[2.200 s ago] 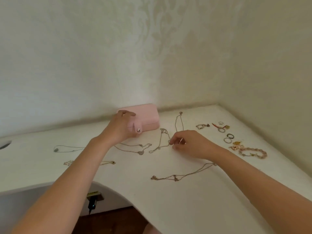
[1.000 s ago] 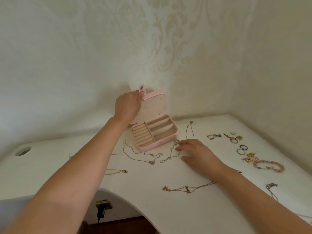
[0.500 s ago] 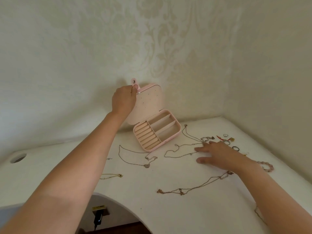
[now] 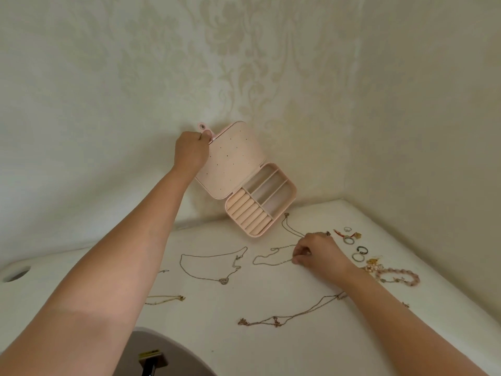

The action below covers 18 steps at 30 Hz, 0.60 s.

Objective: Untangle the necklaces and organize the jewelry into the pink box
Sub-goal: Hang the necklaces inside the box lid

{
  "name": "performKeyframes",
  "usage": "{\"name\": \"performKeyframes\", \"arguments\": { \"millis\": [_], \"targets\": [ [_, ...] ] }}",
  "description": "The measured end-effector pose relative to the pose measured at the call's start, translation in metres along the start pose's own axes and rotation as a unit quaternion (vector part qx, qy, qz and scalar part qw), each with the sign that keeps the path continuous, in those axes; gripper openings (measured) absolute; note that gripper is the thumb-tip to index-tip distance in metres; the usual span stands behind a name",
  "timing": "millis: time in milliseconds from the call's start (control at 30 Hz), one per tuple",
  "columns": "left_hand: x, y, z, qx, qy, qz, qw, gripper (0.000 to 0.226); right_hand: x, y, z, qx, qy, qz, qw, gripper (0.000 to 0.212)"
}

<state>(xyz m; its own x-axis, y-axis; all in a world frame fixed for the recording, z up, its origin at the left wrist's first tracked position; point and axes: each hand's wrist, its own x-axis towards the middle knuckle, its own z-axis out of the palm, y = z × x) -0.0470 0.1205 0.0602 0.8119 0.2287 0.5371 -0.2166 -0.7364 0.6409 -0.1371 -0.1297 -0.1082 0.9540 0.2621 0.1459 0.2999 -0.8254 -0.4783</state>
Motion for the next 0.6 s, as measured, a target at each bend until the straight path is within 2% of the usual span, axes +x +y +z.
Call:
{"name": "performKeyframes", "arguments": {
  "millis": [100,233,400,500,600],
  "targets": [
    [0.006,0.006,-0.009,-0.065,0.004,-0.055,0.996,0.042,0.000,-0.006,-0.007,-0.024,-0.077,0.009,0.997,0.016],
    [0.000,0.012,-0.007,-0.083,-0.026,-0.109,0.990,0.029,-0.013,0.005,-0.025,-0.030,-0.171,0.047,0.984,0.023],
    [-0.016,0.004,0.008,-0.102,-0.074,-0.168,0.978,0.022,-0.031,0.025,-0.053,-0.075,-0.186,0.115,0.973,0.024],
    [-0.021,-0.005,0.009,-0.089,-0.101,-0.182,0.974,0.028,-0.036,0.025,-0.062,-0.102,-0.219,0.129,0.962,0.021],
    [-0.022,-0.010,0.002,-0.070,-0.123,-0.183,0.973,0.030,-0.033,0.017,-0.063,-0.107,-0.186,0.130,0.968,0.017]
  ]
}}
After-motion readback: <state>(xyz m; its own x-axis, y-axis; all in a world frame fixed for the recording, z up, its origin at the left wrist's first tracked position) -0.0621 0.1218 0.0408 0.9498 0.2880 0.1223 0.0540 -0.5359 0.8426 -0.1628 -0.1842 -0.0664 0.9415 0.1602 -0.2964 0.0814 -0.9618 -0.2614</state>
